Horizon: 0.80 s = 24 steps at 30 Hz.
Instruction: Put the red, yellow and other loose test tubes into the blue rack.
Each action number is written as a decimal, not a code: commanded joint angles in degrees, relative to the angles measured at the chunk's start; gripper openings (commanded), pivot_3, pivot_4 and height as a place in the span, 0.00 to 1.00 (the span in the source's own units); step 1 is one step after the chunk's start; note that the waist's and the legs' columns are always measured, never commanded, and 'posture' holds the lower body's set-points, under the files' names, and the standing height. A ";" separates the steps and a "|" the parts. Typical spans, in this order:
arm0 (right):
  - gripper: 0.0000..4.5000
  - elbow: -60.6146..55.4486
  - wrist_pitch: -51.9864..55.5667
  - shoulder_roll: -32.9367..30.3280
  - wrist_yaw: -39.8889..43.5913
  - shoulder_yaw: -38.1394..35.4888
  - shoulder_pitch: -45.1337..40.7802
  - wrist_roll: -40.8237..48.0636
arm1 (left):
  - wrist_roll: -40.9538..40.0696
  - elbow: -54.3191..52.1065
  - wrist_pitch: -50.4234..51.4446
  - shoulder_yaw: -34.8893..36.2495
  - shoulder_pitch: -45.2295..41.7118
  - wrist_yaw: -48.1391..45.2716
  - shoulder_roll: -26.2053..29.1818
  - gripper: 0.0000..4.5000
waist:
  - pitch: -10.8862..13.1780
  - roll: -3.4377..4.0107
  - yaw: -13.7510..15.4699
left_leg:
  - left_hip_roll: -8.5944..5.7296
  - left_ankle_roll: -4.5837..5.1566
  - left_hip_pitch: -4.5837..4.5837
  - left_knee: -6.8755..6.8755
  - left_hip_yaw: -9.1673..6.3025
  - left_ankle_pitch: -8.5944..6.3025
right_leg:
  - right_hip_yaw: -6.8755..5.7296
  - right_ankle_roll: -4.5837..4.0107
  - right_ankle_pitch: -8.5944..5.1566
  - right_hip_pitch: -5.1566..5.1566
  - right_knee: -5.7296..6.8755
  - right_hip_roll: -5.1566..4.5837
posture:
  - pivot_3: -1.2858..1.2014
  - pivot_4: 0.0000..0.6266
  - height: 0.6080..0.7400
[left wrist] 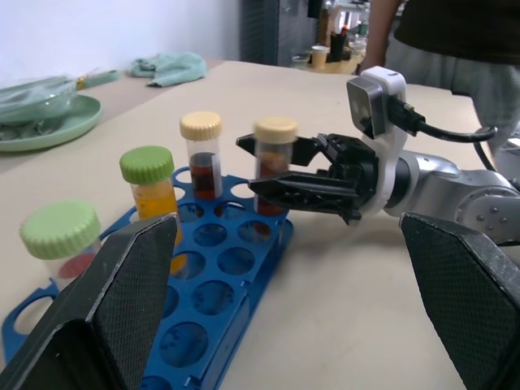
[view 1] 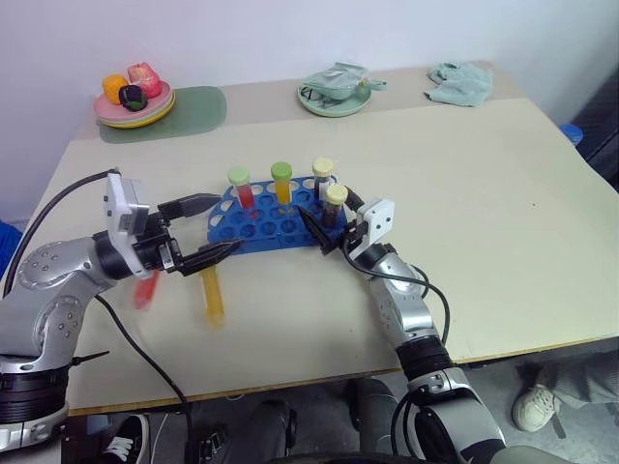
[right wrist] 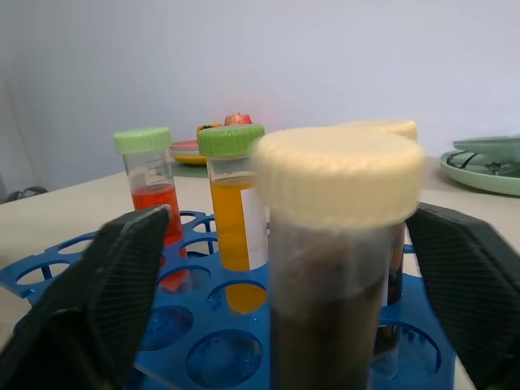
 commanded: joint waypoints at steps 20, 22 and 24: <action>0.99 -33.42 39.51 -46.37 34.95 -15.55 3.62 32.28 | -5.57 -11.61 15.58 5.13 3.48 16.12 4.05 1.00 | 0.03 0.01 2.10 | 0.16 0.15 0.00 0.10 0.22 -0.08 | 0.13 0.01 0.01 0.07 -0.13 -0.03 | 0.52 0.24 1.00; 0.99 -34.18 41.34 -48.98 38.27 -15.43 3.02 33.75 | -3.34 -14.08 16.30 5.34 4.38 18.47 5.19 1.00 | 0.01 -0.06 2.17 | 0.17 0.17 0.01 0.11 0.22 -0.10 | 0.12 0.01 0.01 0.11 -0.15 -0.03 | 0.52 0.24 1.00; 0.99 -34.41 42.67 -52.83 44.41 -14.74 3.01 34.29 | -3.79 -16.62 21.82 6.44 5.33 23.20 6.73 1.00 | 0.01 -0.05 2.16 | 0.18 0.17 0.02 0.11 0.24 -0.10 | 0.12 0.02 0.01 0.13 -0.16 -0.03 | 0.52 0.24 1.00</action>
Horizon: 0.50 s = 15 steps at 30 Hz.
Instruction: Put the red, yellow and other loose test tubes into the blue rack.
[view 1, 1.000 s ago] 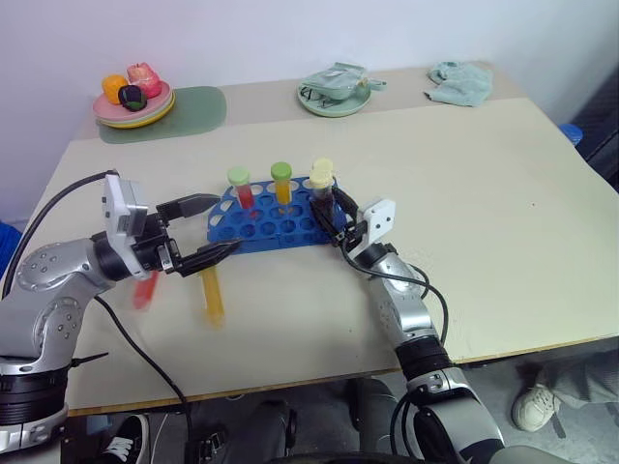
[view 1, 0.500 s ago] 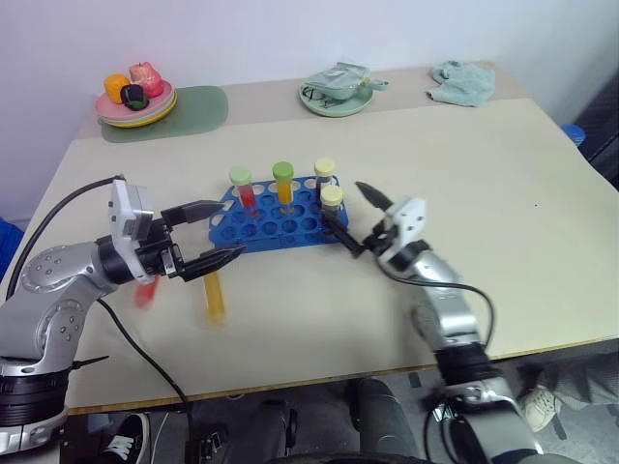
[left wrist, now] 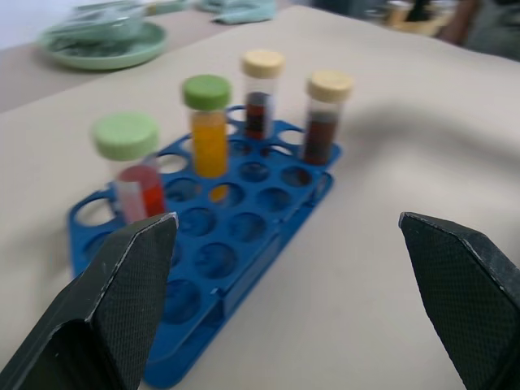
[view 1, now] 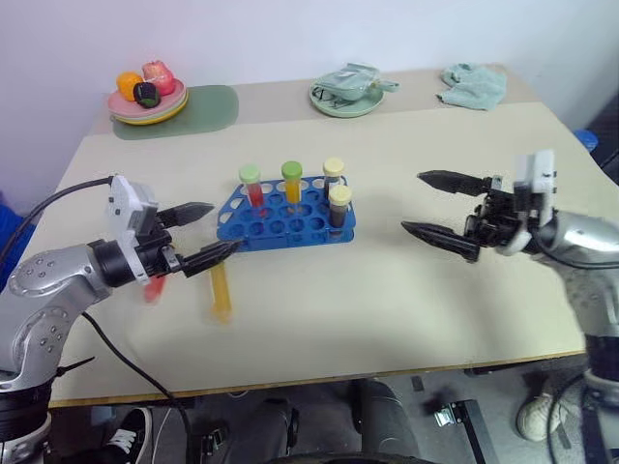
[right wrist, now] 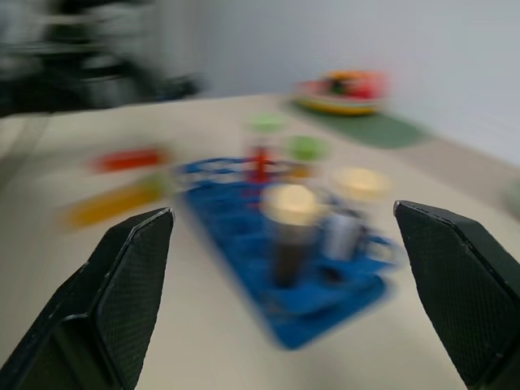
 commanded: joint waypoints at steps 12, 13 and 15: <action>0.99 1.30 -1.50 -2.26 13.14 4.30 -5.05 -3.36 | -16.27 -13.31 43.25 10.03 -7.91 37.31 -6.26 1.00 | 0.01 -0.07 0.77 | 0.02 -0.05 0.02 0.04 0.06 -0.04 | 0.00 0.01 0.01 -0.02 0.06 0.00 | 0.52 0.24 1.00; 0.99 1.68 -1.61 -1.94 13.21 4.48 -5.28 -3.75 | -16.67 -13.75 46.35 11.24 -8.96 39.50 -8.52 1.00 | 0.01 -0.05 0.98 | 0.02 -0.06 0.02 0.04 0.06 -0.05 | 0.00 0.01 0.01 -0.02 0.08 0.00 | 0.52 0.24 1.00; 0.99 2.12 -1.72 -1.69 13.62 4.69 -5.45 -4.05 | -19.87 -13.75 49.59 12.10 -9.66 42.47 -10.20 1.00 | 0.03 -0.14 1.16 | 0.00 -0.06 0.01 0.07 0.07 -0.05 | 0.01 0.01 0.01 -0.03 0.07 -0.01 | 0.52 0.24 1.00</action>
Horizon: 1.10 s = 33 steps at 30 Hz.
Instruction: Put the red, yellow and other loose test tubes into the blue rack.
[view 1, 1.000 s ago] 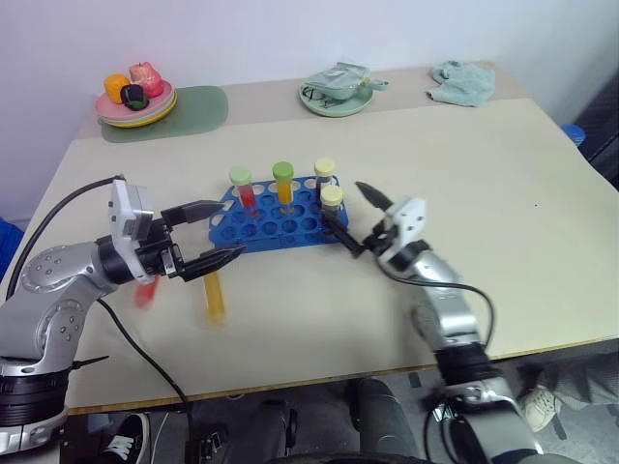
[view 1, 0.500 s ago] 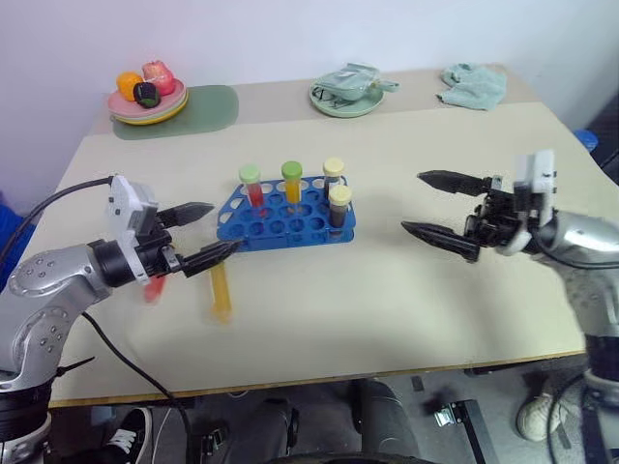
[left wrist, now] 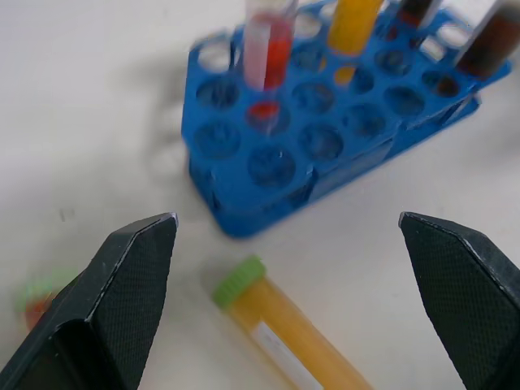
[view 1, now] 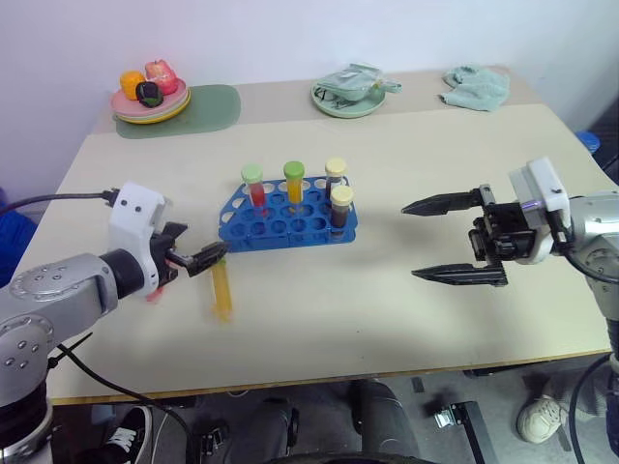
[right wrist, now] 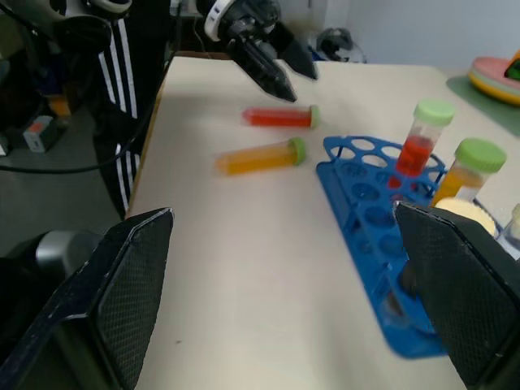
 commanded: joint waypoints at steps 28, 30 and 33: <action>0.99 -1.10 -1.08 2.37 -2.16 -0.46 -0.53 -2.78 | -52.89 10.32 -36.11 -25.15 8.21 61.04 15.17 1.00 | -0.04 -0.03 0.27 | 0.05 -0.18 0.10 0.00 0.08 -0.04 | 0.12 -0.04 -0.02 -0.03 0.05 0.06 | 0.52 0.24 1.00; 0.99 -1.11 -1.04 2.42 -2.25 -0.40 -0.51 -2.78 | -52.89 10.39 -36.83 -26.44 7.31 61.20 14.80 1.00 | -0.04 -0.03 0.31 | 0.05 -0.18 0.10 0.01 0.09 -0.04 | 0.12 -0.04 -0.02 -0.03 0.04 0.06 | 0.52 0.24 1.00; 0.99 -1.00 -0.77 2.68 -2.53 -0.18 -0.81 -2.73 | -52.89 10.96 -37.51 -28.02 6.06 62.11 14.01 1.00 | -0.04 -0.03 0.29 | 0.04 -0.18 0.10 0.01 0.10 -0.04 | 0.13 -0.04 -0.02 -0.02 0.04 0.06 | 0.52 0.24 1.00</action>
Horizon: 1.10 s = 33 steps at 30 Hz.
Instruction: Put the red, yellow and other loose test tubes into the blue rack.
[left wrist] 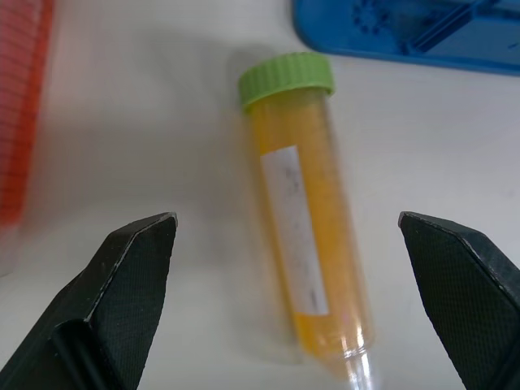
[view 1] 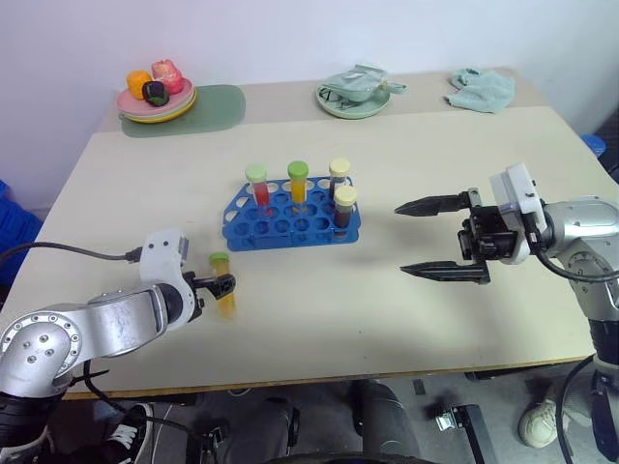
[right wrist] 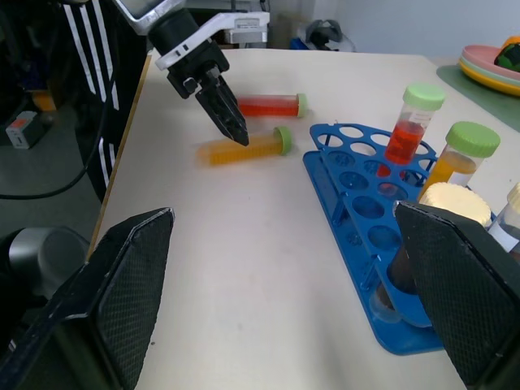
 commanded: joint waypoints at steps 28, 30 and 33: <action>1.00 0.14 -0.81 2.08 -2.08 -1.02 -2.24 -1.39 | -0.32 6.49 2.63 -2.76 -7.73 8.05 -6.28 0.42 | -0.01 0.00 -0.05 | 0.00 0.00 0.03 0.00 0.02 0.00 | 0.01 0.01 0.00 0.01 0.00 0.01 | 0.52 0.24 1.00; 1.00 0.39 -1.02 2.26 -2.11 -0.88 -2.47 -1.62 | -0.32 6.29 2.13 -2.48 -7.37 8.75 -6.66 0.36 | 0.00 0.00 -0.07 | 0.00 0.00 0.03 0.00 0.02 0.00 | 0.02 0.01 0.00 0.01 0.00 0.01 | 0.52 0.24 1.00; 1.00 0.81 -1.35 2.46 -2.11 -0.68 -2.78 -1.90 | -0.32 6.06 1.95 -2.45 -7.40 8.87 -6.87 0.18 | -0.01 0.00 -0.07 | 0.00 0.00 0.03 0.00 0.02 0.00 | 0.02 0.01 0.00 0.01 0.00 0.01 | 0.52 0.24 1.00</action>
